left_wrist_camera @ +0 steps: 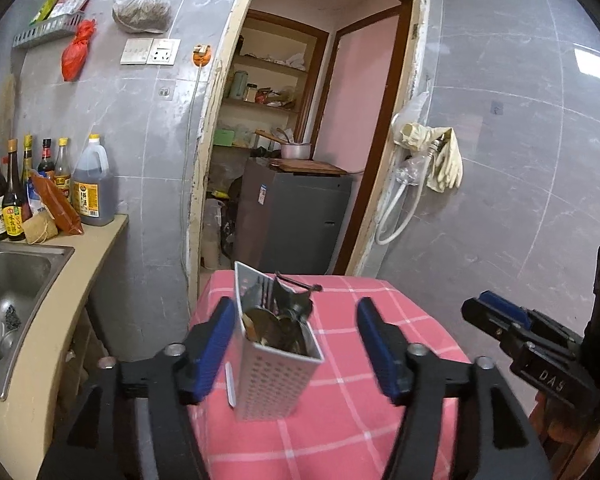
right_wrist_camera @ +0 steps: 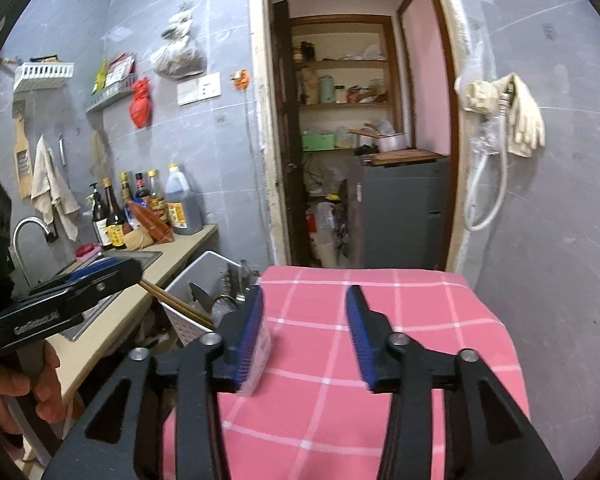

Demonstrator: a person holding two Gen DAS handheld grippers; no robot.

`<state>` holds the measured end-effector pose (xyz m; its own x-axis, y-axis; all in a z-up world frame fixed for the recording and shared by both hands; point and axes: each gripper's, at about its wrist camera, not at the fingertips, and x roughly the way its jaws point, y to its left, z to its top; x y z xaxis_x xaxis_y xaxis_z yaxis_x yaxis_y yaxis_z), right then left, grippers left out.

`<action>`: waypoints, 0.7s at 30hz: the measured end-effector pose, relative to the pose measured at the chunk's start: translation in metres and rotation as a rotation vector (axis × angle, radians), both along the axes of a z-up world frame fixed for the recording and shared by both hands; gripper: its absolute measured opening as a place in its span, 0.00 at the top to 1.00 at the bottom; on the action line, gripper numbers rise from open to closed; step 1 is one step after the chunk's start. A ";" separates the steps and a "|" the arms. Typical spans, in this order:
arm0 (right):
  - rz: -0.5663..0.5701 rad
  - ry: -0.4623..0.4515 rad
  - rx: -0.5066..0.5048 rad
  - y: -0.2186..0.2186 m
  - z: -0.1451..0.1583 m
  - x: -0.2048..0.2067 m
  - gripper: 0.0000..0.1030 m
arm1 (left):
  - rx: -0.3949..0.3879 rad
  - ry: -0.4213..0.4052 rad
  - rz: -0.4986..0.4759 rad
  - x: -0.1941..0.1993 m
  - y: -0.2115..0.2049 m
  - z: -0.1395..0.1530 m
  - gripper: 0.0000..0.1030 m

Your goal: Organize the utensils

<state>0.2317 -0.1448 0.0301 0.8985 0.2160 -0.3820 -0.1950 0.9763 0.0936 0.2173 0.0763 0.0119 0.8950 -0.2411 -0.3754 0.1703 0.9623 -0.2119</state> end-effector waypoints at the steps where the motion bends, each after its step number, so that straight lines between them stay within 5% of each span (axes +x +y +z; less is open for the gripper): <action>1: -0.012 -0.002 0.004 -0.006 0.000 -0.005 0.50 | 0.005 0.001 0.005 -0.006 -0.002 0.000 0.26; 7: -0.058 0.004 0.030 -0.040 -0.002 -0.032 0.30 | 0.026 -0.011 0.047 -0.038 -0.017 0.003 0.02; 18: -0.053 0.006 0.023 -0.081 -0.010 -0.103 0.01 | 0.062 -0.002 0.123 -0.108 -0.044 -0.002 0.00; 21: -0.047 0.007 0.022 -0.090 -0.014 -0.124 0.01 | 0.057 0.010 0.149 -0.129 -0.048 -0.007 0.00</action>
<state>0.1080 -0.2347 0.0162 0.9052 0.1821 -0.3840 -0.1481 0.9821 0.1167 0.0880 0.0284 0.0046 0.9156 -0.0837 -0.3934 0.0229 0.9874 -0.1568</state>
